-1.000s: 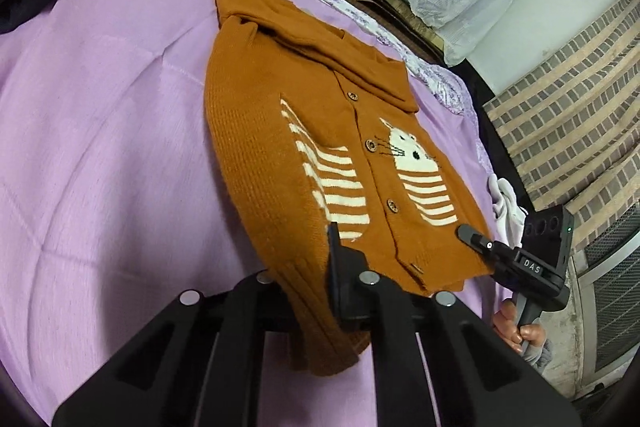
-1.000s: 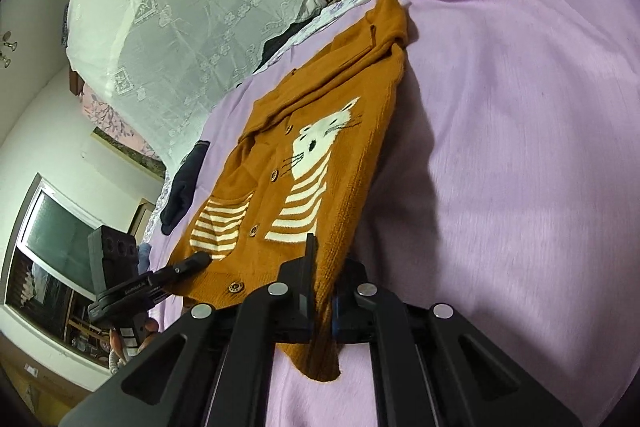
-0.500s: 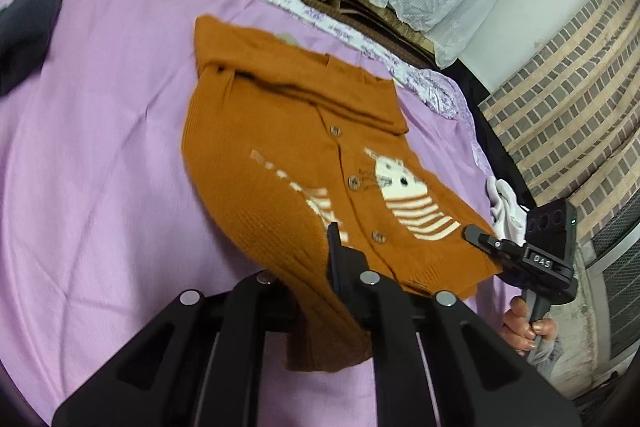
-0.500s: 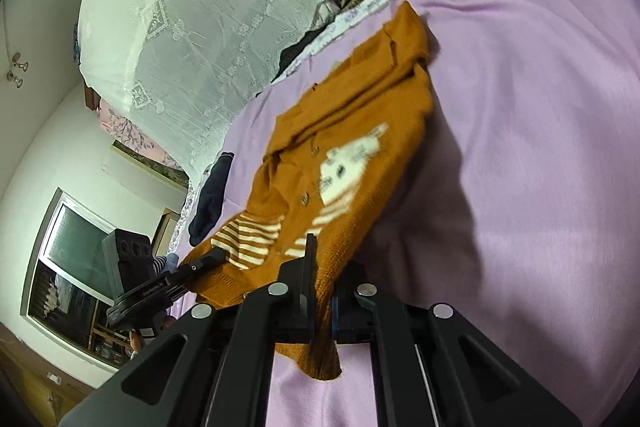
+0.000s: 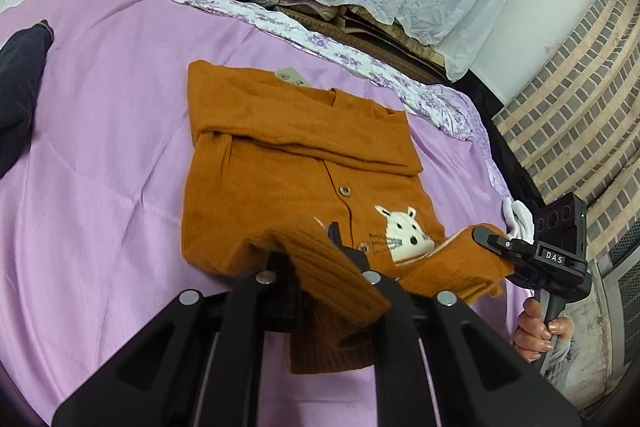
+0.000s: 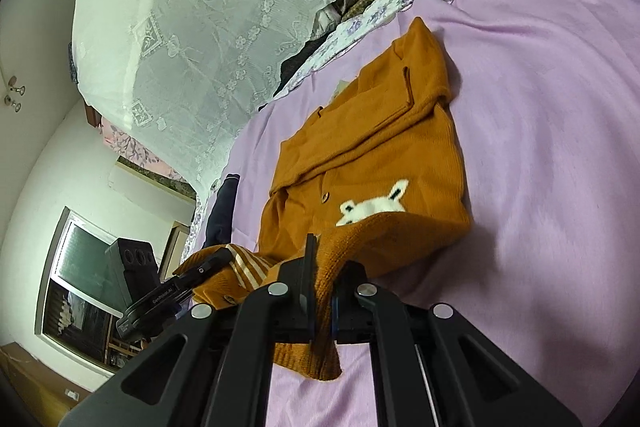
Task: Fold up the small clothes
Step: 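Lift the hem with both tools and fold it toward the collar, then open both tools to lay the hem on the cardigan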
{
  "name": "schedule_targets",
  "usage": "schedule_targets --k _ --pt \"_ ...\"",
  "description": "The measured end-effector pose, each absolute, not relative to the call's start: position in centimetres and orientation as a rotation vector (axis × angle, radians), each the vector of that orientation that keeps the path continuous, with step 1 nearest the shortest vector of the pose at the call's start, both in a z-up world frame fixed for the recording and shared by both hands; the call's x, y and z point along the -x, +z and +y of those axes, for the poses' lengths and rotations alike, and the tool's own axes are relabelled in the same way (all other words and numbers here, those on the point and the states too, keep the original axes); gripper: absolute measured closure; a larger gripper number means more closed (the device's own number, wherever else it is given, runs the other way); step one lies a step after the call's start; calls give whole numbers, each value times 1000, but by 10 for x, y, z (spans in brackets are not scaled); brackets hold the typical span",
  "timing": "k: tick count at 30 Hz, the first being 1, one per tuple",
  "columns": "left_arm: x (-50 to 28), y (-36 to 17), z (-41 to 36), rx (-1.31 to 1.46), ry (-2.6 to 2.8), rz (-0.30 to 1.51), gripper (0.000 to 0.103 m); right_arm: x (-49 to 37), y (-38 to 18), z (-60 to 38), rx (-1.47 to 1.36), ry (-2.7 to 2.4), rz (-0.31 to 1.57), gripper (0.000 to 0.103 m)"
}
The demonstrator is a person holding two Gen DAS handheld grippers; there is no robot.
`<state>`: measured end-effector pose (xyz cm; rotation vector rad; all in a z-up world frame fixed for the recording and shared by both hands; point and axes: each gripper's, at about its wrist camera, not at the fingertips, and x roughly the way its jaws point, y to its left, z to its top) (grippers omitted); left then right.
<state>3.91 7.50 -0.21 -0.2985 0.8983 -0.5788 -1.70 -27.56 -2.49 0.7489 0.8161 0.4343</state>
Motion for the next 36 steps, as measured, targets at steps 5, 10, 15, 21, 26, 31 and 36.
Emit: schedule_targets --k 5,10,15,21,26,31,36 --pt "-55 2 69 265 -568 892 94 0 -19 -274 -734 423 822 97" --pt "-75 6 66 264 -560 889 94 -20 -16 -273 -731 408 828 97" --pt "-96 6 65 282 -551 891 94 -42 -9 -272 -725 407 820 97" --pt "-124 5 64 303 -532 892 94 -68 -4 -278 -733 391 808 97" --pt "-152 -1 60 318 -525 910 94 -90 -6 -282 -730 386 810 97" --pt "-174 -5 51 299 -519 921 93 -104 -9 -289 -732 360 811 97" --pt "-201 -5 47 308 -497 922 93 -133 -16 -296 -753 336 824 97"
